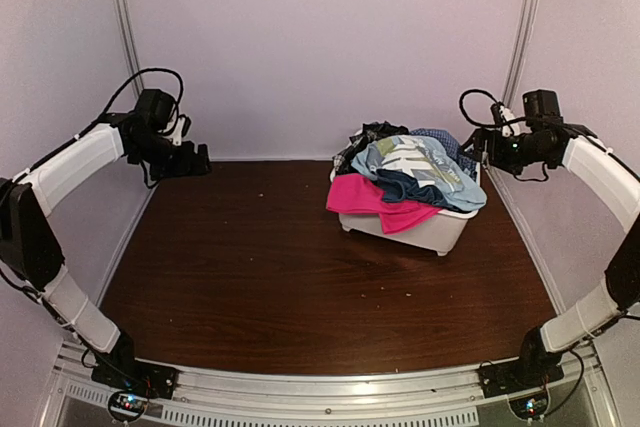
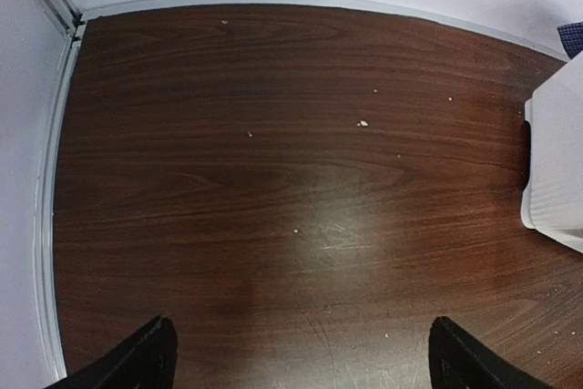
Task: Fold and stack the mixed laundry pile
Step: Move the bin to the corner of the board.
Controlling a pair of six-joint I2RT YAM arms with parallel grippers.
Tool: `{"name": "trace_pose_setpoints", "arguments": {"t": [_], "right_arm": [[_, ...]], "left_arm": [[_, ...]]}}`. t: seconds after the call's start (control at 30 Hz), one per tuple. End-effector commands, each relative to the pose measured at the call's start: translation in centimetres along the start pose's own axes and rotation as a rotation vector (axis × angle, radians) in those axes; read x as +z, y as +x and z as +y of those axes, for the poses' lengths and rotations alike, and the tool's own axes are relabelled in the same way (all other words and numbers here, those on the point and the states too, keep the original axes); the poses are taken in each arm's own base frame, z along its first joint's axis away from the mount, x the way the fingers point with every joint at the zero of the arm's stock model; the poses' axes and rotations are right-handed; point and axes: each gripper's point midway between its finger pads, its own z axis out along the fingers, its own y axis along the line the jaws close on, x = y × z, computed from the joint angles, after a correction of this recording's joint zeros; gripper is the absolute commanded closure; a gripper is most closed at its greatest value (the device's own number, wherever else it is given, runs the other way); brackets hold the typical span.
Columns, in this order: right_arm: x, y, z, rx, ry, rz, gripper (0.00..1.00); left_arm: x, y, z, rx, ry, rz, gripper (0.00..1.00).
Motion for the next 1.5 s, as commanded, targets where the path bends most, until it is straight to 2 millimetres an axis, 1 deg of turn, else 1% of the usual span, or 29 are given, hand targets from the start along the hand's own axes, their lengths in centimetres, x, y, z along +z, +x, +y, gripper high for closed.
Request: {"name": "trace_pose_setpoints", "arguments": {"t": [0.0, 0.1, 0.2, 0.27, 0.33, 0.37, 0.43, 0.47, 0.5, 0.57, 0.63, 0.73, 0.83, 0.9, 0.97, 1.07, 1.17, 1.27, 1.4, 1.47], "right_arm": [[-0.4, -3.5, 3.3, -0.131, -0.023, -0.050, 0.00], [-0.2, -5.5, 6.6, -0.186, -0.065, -0.060, 0.00], [0.5, -6.4, 11.1, -0.261, -0.115, -0.049, 0.00], [1.3, -6.3, 14.8, -0.309, -0.167, -0.032, 0.00], [2.3, -5.2, 18.9, -0.355, -0.233, -0.002, 0.00], [2.8, -4.4, 20.9, -0.375, -0.268, 0.017, 0.00], [4.0, -2.3, 24.8, -0.417, -0.333, 0.061, 0.00], [4.6, -0.9, 26.7, -0.436, -0.363, 0.087, 0.00], [5.7, 0.8, 28.3, -0.453, -0.388, 0.123, 0.00], [6.9, 4.0, 31.2, -0.486, -0.436, 0.186, 0.00], [8.2, 7.3, 33.4, -0.508, -0.473, 0.253, 0.00], [9.9, 11.8, 35.1, -0.522, -0.496, 0.349, 0.00], [12.0, 15.1, 34.4, -0.495, -0.468, 0.437, 0.00], [13.3, 16.7, 33.1, -0.478, -0.427, 0.481, 0.00], [14.3, 17.6, 31.1, -0.450, -0.371, 0.514, 0.00], [15.4, 18.2, 26.9, -0.370, -0.287, 0.551, 0.00], [15.9, 17.7, 21.6, -0.295, -0.179, 0.545, 0.00], [15.6, 16.8, 16.5, -0.240, -0.081, 0.536, 0.00], [14.3, 14.9, 10.1, -0.195, 0.042, 0.501, 0.00], [14.0, 13.1, 7.2, -0.158, 0.082, 0.464, 0.00]], "left_arm": [[-0.5, -3.2, -1.8, 0.040, 0.104, -0.083, 0.02], [-0.2, -3.5, -2.4, 0.042, 0.135, -0.085, 0.02], [-0.2, -3.7, -2.8, 0.040, 0.161, -0.087, 0.02], [-0.2, -3.7, -2.9, 0.039, 0.173, -0.088, 0.02], [-0.1, -3.8, -3.0, 0.036, 0.176, -0.090, 0.02], [-0.2, -3.8, -3.0, 0.034, 0.177, -0.091, 0.02], [-0.3, -3.9, -3.0, 0.029, 0.179, -0.097, 0.02], [-0.3, -3.9, -3.0, 0.028, 0.180, -0.098, 0.02], [-0.3, -3.9, -3.0, 0.025, 0.181, -0.099, 0.02], [-0.4, -4.0, -2.9, 0.019, 0.180, -0.102, 0.02], [-0.4, -3.9, -2.8, 0.014, 0.176, -0.102, 0.02], [-0.5, -3.6, -2.6, 0.007, 0.166, -0.103, 0.02], [-0.8, -3.5, -2.2, 0.002, 0.152, -0.109, 0.02], [-0.9, -3.4, -2.1, 0.004, 0.145, -0.108, 0.02], [-1.0, -3.3, -2.0, 0.003, 0.136, -0.110, 0.02], [-1.3, -3.3, -1.8, 0.005, 0.124, -0.113, 0.02], [-1.4, -3.4, -1.5, 0.007, 0.108, -0.117, 0.02], [-1.4, -3.6, -1.5, 0.011, 0.107, -0.119, 0.02], [-1.2, -4.0, -1.6, 0.017, 0.111, -0.120, 0.02], [-1.1, -4.2, -1.7, 0.020, 0.114, -0.123, 0.02]]}}
